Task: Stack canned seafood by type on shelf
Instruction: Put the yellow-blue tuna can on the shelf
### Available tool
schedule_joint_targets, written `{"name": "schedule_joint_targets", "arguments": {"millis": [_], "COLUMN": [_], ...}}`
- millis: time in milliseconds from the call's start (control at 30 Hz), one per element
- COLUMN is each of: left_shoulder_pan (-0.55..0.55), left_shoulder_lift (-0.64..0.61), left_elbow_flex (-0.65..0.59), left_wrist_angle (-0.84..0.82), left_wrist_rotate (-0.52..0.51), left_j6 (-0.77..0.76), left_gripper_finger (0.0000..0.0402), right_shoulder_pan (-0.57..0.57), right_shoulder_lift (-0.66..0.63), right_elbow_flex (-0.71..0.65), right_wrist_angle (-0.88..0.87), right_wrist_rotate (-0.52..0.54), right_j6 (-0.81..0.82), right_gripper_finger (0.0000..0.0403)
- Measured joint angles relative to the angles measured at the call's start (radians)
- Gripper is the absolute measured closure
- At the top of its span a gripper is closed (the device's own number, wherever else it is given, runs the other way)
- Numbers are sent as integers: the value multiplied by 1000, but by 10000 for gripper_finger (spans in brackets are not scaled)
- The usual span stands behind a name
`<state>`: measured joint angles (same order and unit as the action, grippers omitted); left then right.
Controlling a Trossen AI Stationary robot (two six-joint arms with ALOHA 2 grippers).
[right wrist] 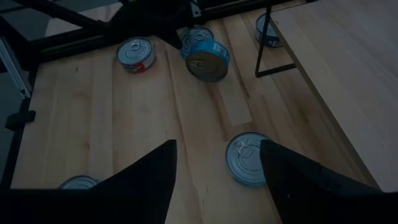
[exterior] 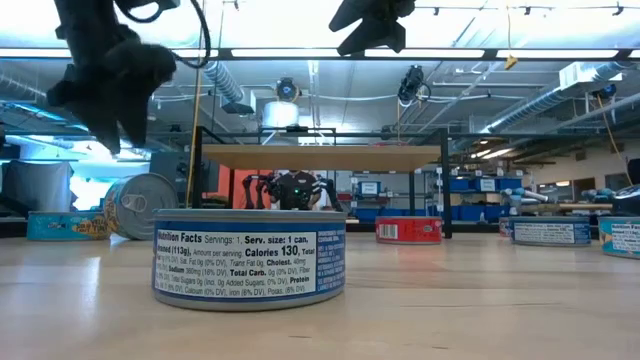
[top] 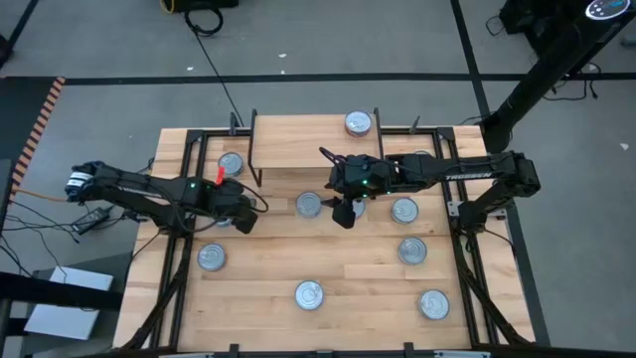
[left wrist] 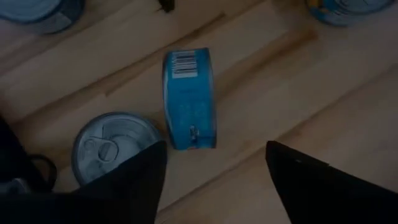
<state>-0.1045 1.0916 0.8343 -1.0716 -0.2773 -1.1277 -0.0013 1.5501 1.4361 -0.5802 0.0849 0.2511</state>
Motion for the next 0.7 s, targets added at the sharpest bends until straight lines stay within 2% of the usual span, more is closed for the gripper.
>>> {"name": "schedule_joint_targets", "arguments": {"millis": [267,433,700], "left_shoulder_pan": [48,67,104], "left_shoulder_lift": [1,1,1], "left_elbow_flex": [-101,-131,-212], "left_wrist_angle": [97,122,289], "left_wrist_rotate": [33,0,-15], "left_j6": [-7,1,48], "left_gripper_finger": [79,76,76], "right_shoulder_pan": [0,0,0], "right_shoulder_lift": [0,0,0], "right_elbow_flex": [0,0,0], "right_wrist_angle": [2,3,3], "right_wrist_rotate": [0,0,0], "right_j6": [0,0,0], "right_gripper_finger": [163,164,165]}}
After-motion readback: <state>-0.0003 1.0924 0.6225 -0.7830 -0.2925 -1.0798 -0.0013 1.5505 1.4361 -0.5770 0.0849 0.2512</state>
